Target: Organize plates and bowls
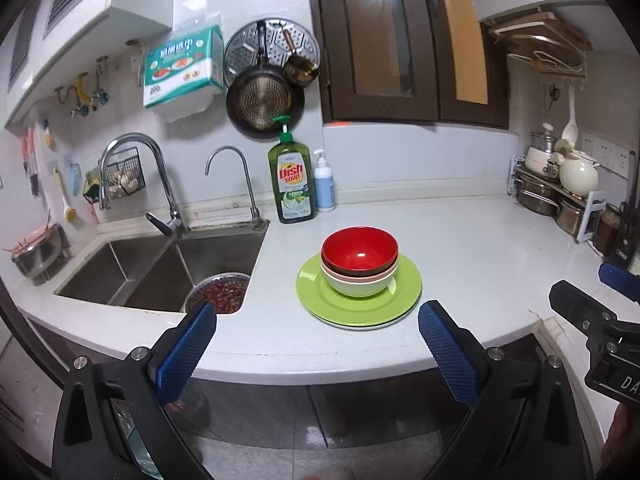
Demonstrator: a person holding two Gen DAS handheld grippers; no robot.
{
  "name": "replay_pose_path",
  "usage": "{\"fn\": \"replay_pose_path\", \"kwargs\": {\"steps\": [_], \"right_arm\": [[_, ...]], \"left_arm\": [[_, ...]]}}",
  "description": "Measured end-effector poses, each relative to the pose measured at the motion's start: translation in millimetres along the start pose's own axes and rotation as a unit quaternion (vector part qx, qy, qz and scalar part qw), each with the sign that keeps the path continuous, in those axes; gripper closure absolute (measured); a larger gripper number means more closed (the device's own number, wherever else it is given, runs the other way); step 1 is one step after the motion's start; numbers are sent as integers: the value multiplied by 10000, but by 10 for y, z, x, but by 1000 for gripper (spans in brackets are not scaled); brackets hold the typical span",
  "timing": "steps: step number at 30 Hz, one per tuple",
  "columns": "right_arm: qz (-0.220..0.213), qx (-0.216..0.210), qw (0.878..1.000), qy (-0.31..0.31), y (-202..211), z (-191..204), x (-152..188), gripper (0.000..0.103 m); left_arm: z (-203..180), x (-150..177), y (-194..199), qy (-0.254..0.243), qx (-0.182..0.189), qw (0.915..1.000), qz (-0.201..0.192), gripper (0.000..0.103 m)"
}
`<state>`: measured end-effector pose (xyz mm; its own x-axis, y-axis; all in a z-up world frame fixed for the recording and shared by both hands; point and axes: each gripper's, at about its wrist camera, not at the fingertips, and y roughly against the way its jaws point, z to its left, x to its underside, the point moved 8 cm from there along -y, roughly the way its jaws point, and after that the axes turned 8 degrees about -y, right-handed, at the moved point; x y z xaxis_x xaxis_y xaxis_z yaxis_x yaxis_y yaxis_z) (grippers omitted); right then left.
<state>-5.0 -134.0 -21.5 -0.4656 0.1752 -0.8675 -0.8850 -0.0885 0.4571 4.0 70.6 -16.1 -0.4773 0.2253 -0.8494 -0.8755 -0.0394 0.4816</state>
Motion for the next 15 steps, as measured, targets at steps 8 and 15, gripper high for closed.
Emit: {"fn": "replay_pose_path", "kwargs": {"steps": [8,15], "right_arm": [[-45,8,9999,-116,312,34,135,8],[-101,56,9998,-138,477,107,176,8]], "left_arm": [[18,59,338,6,-16,9998,-200,0],[48,96,474,22,159,9996,-231,0]]}}
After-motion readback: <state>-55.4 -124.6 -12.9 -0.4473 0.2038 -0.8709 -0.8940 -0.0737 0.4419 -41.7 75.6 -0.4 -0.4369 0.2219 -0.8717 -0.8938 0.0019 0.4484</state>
